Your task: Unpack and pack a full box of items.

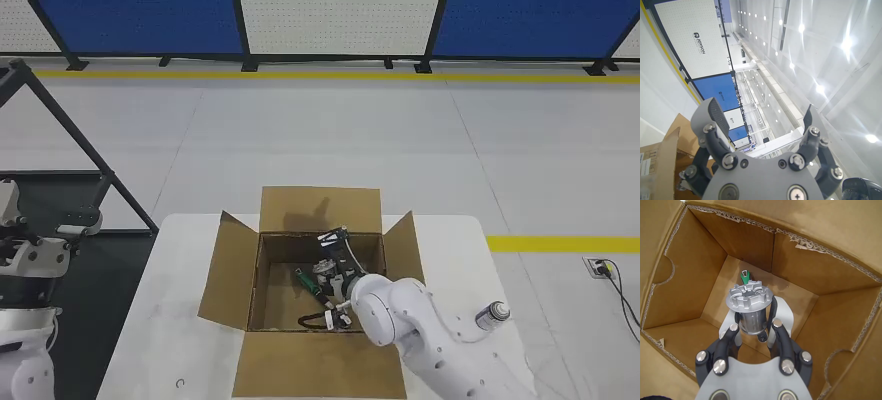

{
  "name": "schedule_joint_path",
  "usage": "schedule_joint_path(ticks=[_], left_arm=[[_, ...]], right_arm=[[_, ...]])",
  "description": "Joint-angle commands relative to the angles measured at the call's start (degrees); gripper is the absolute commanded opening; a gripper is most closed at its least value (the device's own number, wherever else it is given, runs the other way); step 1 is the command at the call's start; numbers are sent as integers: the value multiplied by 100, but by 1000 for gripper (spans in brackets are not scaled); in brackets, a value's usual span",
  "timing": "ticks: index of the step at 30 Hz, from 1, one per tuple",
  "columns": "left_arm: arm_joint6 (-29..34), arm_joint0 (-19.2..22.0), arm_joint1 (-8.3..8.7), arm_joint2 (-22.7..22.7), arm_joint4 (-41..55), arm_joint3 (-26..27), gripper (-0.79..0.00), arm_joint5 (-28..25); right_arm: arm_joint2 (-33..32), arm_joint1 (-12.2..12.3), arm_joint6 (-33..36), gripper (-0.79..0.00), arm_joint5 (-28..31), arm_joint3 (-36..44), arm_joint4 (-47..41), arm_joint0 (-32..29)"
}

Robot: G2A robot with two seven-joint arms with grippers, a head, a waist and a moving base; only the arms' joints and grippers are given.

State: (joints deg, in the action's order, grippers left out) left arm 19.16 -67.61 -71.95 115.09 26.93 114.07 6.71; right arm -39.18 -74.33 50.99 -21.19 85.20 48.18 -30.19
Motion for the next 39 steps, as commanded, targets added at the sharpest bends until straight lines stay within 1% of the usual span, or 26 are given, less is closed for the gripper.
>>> schedule_joint_path(ticks=[1, 5, 7, 13, 16, 21, 28, 29, 30, 32, 33, 36, 38, 39], left_arm=[[0, 0, 0, 0, 0, 0, 0, 0], [0, 0, 0, 0, 0, 0, 0, 0], [0, 0, 0, 0, 0, 0, 0, 0], [0, 0, 0, 0, 0, 0, 0, 0], [0, 0, 0, 0, 0, 0, 0, 0], [0, 0, 0, 0, 0, 0, 0, 0], [0, 0, 0, 0, 0, 0, 0, 0], [0, 0, 0, 0, 0, 0, 0, 0], [0, 0, 0, 0, 0, 0, 0, 0], [0, 0, 0, 0, 0, 0, 0, 0], [0, 0, 0, 0, 0, 0, 0, 0], [0, 0, 0, 0, 0, 0, 0, 0], [0, 0, 0, 0, 0, 0, 0, 0], [0, 0, 0, 0, 0, 0, 0, 0]], right_arm=[[0, 0, 1, -785, 1, 0, 0, 0], [-16, -1, -127, -785, 14, -54, 11, -74], [-74, -34, -377, -785, 107, -226, -179, -172], [-128, -205, -1300, -785, 293, -988, -571, -219], [-100, -289, -1567, -785, 308, -1205, -632, -212], [12, -415, -1593, -785, 294, -1416, -575, -123], [258, -616, -1389, -785, -155, -1717, -186, 80], [279, -645, -1347, -770, -175, -1761, -174, 110], [292, -673, -1318, -610, -189, -1810, -167, 137], [318, -725, -1224, -471, -217, -1931, -140, 201], [327, -751, -1203, -456, -228, -1978, -132, 227], [325, -820, -1163, -459, -214, -2125, -141, 291], [318, -860, -1159, -489, -202, -2205, -131, 319], [313, -878, -1163, -493, -195, -2235, -125, 327]])
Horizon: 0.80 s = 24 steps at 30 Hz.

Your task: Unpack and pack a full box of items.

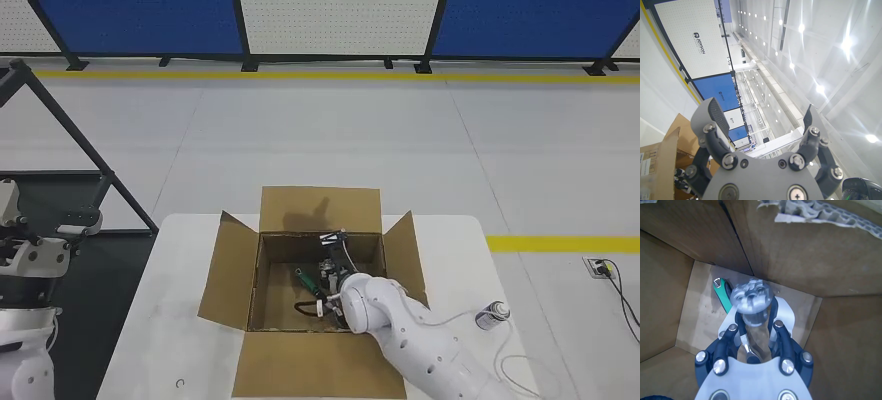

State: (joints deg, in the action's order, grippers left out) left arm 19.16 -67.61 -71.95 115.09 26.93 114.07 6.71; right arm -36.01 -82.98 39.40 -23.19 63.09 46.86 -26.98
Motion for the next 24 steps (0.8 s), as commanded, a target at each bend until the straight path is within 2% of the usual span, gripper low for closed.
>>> schedule_joint_path(ticks=[1, 10, 13, 18, 24], left_arm=[[0, 0, 0, 0, 0, 0, 0, 0], [0, 0, 0, 0, 0, 0, 0, 0], [0, 0, 0, 0, 0, 0, 0, 0], [0, 0, 0, 0, 0, 0, 0, 0], [0, 0, 0, 0, 0, 0, 0, 0]], right_arm=[[-9, -30, -1, -499, 5, -57, 18, 13], [-169, -82, -30, -499, -23, -30, 244, -90], [-253, -63, -21, -453, -41, 139, 387, -189], [-559, 80, 68, -434, 40, 902, 710, -572], [-1160, 377, 318, -400, 437, 2455, 1219, -1438]])
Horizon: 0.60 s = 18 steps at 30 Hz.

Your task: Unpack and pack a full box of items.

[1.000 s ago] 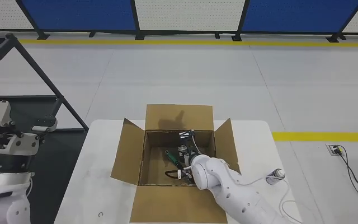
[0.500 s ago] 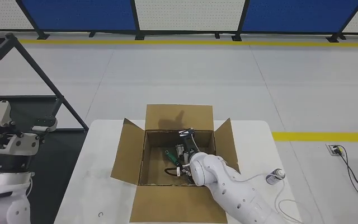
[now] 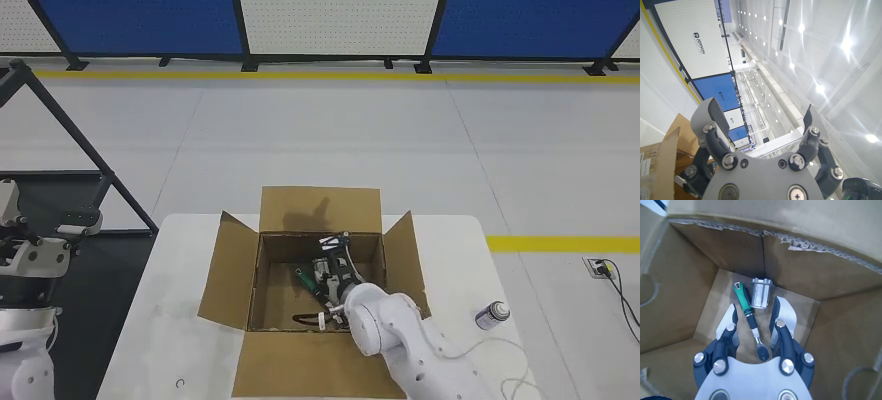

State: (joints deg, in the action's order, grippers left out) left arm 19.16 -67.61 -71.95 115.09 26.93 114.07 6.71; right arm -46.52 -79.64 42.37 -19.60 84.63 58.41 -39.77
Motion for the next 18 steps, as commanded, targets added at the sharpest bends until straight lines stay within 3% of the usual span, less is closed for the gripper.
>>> schedule_joint_path(ticks=[1, 2, 4, 5, 7, 8, 9, 18], left_arm=[[0, 0, 0, 0, 0, 0, 0, 0], [0, 0, 0, 0, 0, 0, 0, 0], [0, 0, 0, 0, 0, 0, 0, 0], [0, 0, 0, 0, 0, 0, 0, 0], [0, 0, 0, 0, 0, 0, 0, 0], [0, 0, 0, 0, 0, 0, 0, 0], [0, 0, 0, 0, 0, 0, 0, 0], [0, 0, 0, 0, 0, 0, 0, 0]], right_arm=[[-239, 95, 29, -400, 187, 590, 111, -341], [-372, 144, 14, -394, 306, 877, 163, -523], [-631, 233, -60, -289, 604, 1449, 188, -898], [-761, 274, -111, -277, 768, 1722, 185, -1079], [-1009, 348, -268, -499, 1054, 2236, 244, -1428], [-1130, 382, -352, -674, 1179, 2493, 284, -1595], [-1249, 413, -431, -785, 1283, 2745, 328, -1765], [-2548, 642, -869, -785, 2020, 4627, 258, -3295]])
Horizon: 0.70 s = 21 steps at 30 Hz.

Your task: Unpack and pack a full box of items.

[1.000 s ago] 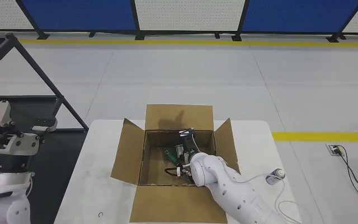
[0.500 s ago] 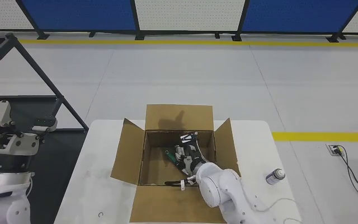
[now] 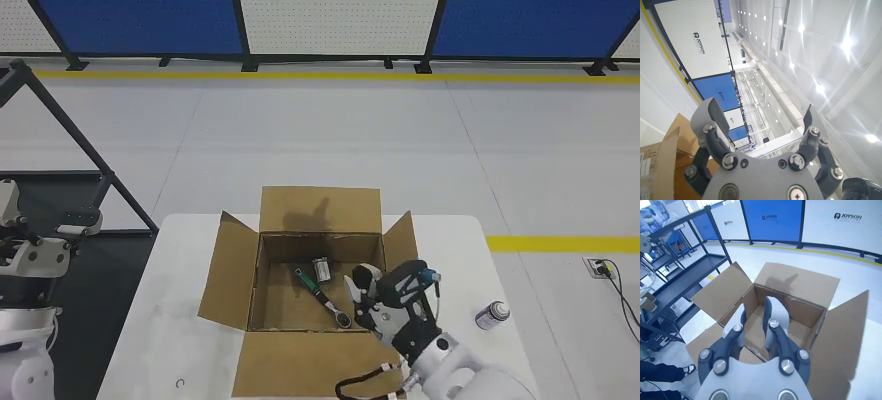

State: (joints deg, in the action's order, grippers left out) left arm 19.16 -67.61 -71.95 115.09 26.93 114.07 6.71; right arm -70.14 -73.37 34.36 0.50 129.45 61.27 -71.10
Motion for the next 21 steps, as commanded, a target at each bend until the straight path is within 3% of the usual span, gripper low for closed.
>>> schedule_joint_path(ticks=[1, 13, 16, 17, 19, 21], left_arm=[[0, 0, 0, 0, 0, 0, 0, 0], [0, 0, 0, 0, 0, 0, 0, 0], [0, 0, 0, 0, 0, 0, 0, 0], [0, 0, 0, 0, 0, 0, 0, 0], [0, 0, 0, 0, 0, 0, 0, 0], [0, 0, 0, 0, 0, 0, 0, 0]], right_arm=[[-367, 29, -161, -785, -26, 271, -49, -335], [-2632, 64, -1296, -785, -918, 519, -740, -2100], [-3203, 55, -1332, -400, -1045, 519, -1073, -2532], [-3376, 55, -1226, 0, -1050, 519, -1179, -2682], [-3716, 82, -609, 0, -906, 519, -1347, -2910], [-3798, 84, -557, 0, -966, 519, -1368, -2917]])
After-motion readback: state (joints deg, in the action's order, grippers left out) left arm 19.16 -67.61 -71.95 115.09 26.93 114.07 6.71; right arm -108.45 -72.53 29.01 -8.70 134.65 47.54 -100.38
